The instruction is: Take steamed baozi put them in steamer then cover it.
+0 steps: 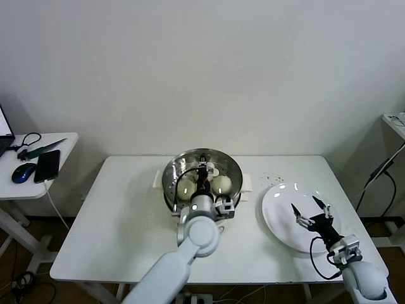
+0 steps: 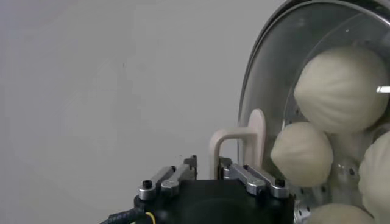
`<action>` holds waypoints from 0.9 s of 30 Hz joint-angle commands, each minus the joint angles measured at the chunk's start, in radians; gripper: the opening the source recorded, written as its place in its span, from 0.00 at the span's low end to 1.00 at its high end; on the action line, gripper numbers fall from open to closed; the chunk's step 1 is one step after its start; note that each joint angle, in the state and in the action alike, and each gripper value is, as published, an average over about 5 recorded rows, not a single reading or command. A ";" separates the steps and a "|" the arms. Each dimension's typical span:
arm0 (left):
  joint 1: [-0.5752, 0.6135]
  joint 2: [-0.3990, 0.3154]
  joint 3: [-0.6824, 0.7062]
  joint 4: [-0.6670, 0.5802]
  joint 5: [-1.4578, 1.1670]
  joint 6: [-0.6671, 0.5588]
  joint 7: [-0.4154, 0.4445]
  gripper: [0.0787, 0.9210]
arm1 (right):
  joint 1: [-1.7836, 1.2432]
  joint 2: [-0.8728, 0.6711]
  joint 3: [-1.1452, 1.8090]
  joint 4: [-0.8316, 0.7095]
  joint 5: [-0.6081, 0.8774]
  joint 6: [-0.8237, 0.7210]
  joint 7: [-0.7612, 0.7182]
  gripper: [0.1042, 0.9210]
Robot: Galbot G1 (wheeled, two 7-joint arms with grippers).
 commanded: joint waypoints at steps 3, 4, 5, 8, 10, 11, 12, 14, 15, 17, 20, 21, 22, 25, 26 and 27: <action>0.022 0.041 0.008 -0.091 -0.029 0.049 0.025 0.36 | 0.000 -0.001 0.004 0.007 0.002 -0.008 0.001 0.88; 0.028 0.049 0.008 -0.108 -0.034 0.049 0.025 0.39 | -0.001 -0.001 0.006 0.010 0.003 -0.013 0.002 0.88; 0.035 0.058 0.008 -0.126 -0.038 0.049 0.025 0.43 | -0.001 -0.002 0.007 0.013 0.004 -0.019 0.003 0.88; 0.060 0.078 0.007 -0.181 -0.051 0.049 0.024 0.53 | -0.004 -0.004 0.012 0.027 0.017 -0.045 0.009 0.88; 0.077 0.088 0.006 -0.214 -0.055 0.049 0.022 0.59 | -0.006 -0.006 0.014 0.037 0.027 -0.065 0.014 0.88; 0.086 0.093 0.007 -0.232 -0.056 0.049 0.020 0.64 | -0.007 -0.006 0.015 0.042 0.031 -0.074 0.017 0.88; 0.095 0.099 0.007 -0.249 -0.057 0.049 0.019 0.67 | -0.008 -0.007 0.016 0.045 0.032 -0.081 0.019 0.88; 0.116 0.113 0.003 -0.282 -0.055 0.049 0.014 0.74 | -0.007 -0.007 0.016 0.050 0.033 -0.088 0.024 0.88; 0.127 0.120 -0.001 -0.298 -0.055 0.049 0.010 0.77 | -0.006 -0.006 0.016 0.051 0.032 -0.089 0.025 0.88; 0.161 0.136 -0.014 -0.329 -0.060 0.049 0.004 0.83 | -0.005 -0.004 0.017 0.053 0.030 -0.091 0.026 0.88; 0.222 0.159 -0.040 -0.377 -0.080 0.048 -0.014 0.87 | -0.005 -0.001 0.018 0.057 0.032 -0.094 0.028 0.88; 0.244 0.165 -0.053 -0.393 -0.088 0.044 -0.027 0.88 | -0.006 0.000 0.019 0.058 0.037 -0.096 0.030 0.88; 0.264 0.170 -0.068 -0.408 -0.101 0.037 -0.043 0.88 | -0.006 0.002 0.019 0.059 0.041 -0.097 0.030 0.88; 0.328 0.184 -0.134 -0.447 -0.162 -0.018 -0.124 0.88 | -0.012 0.008 0.021 0.066 0.048 -0.098 0.032 0.88; 0.351 0.192 -0.162 -0.455 -0.195 -0.050 -0.162 0.88 | -0.015 0.011 0.022 0.069 0.048 -0.096 0.031 0.88; 0.374 0.202 -0.196 -0.460 -0.238 -0.092 -0.199 0.88 | -0.018 0.014 0.022 0.073 0.048 -0.095 0.031 0.88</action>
